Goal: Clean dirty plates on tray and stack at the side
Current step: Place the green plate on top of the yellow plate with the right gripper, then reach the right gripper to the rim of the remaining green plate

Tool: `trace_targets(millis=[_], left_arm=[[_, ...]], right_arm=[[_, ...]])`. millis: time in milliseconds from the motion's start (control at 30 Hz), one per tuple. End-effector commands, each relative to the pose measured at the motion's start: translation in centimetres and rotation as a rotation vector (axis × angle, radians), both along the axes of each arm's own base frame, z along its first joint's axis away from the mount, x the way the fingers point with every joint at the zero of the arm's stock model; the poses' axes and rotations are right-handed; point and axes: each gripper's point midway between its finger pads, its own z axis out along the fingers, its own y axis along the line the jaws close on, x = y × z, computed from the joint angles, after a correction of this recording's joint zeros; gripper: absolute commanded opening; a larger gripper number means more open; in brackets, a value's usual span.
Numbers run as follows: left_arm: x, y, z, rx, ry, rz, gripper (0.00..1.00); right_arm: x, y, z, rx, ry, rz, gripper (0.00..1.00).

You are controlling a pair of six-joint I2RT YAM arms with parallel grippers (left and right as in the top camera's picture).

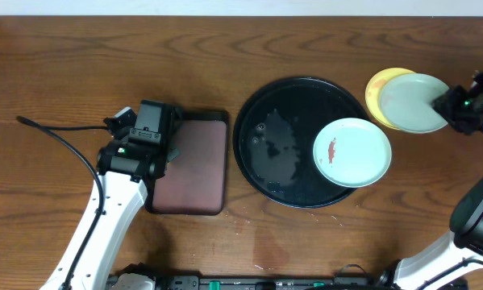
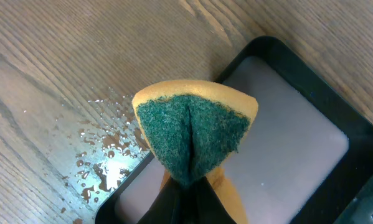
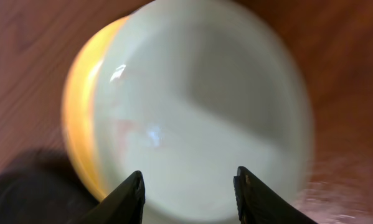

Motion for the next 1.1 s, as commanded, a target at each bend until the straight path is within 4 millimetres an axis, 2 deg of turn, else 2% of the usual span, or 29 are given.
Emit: trace_targets(millis=[0,167,267,367,600,700,800,867,967,1067], left_arm=[[-0.2,0.3,-0.4,0.013,0.017,-0.001,0.07],[-0.3,0.3,-0.4,0.014,0.021,-0.001,0.07],[-0.3,0.3,-0.4,0.013,0.021,-0.001,0.08],[-0.3,0.3,-0.4,0.013,0.02,-0.001,0.08],[-0.2,0.3,-0.4,0.013,0.02,-0.001,0.08],[-0.1,0.3,-0.4,0.012,0.014,-0.001,0.08],[0.0,-0.1,-0.4,-0.008,0.012,-0.008,0.08],[0.1,-0.5,-0.5,-0.029,0.01,-0.017,0.08],[0.2,-0.6,-0.5,-0.036,0.007,-0.02,0.07],[0.2,-0.6,-0.4,-0.035,0.007,-0.019,0.08]], right_arm=[[0.9,3.8,2.5,0.057,-0.081,0.13,0.46],[0.5,5.4,4.0,-0.046,-0.054,0.16,0.48],[-0.2,5.1,4.2,-0.145,-0.003,0.137,0.49],[-1.1,6.1,4.0,-0.147,0.041,0.155,0.49],[-6.2,10.2,1.9,-0.037,0.262,0.237,0.44],[-7.4,11.7,1.1,-0.03,0.31,0.286,0.47],[-8.0,12.8,-0.1,-0.06,0.326,0.354,0.55],[-8.2,12.5,-0.9,-0.117,0.348,0.357,0.58],[-9.2,10.5,-1.8,-0.249,0.421,0.31,0.6],[-10.3,9.1,-1.9,-0.309,0.483,0.237,0.61]])
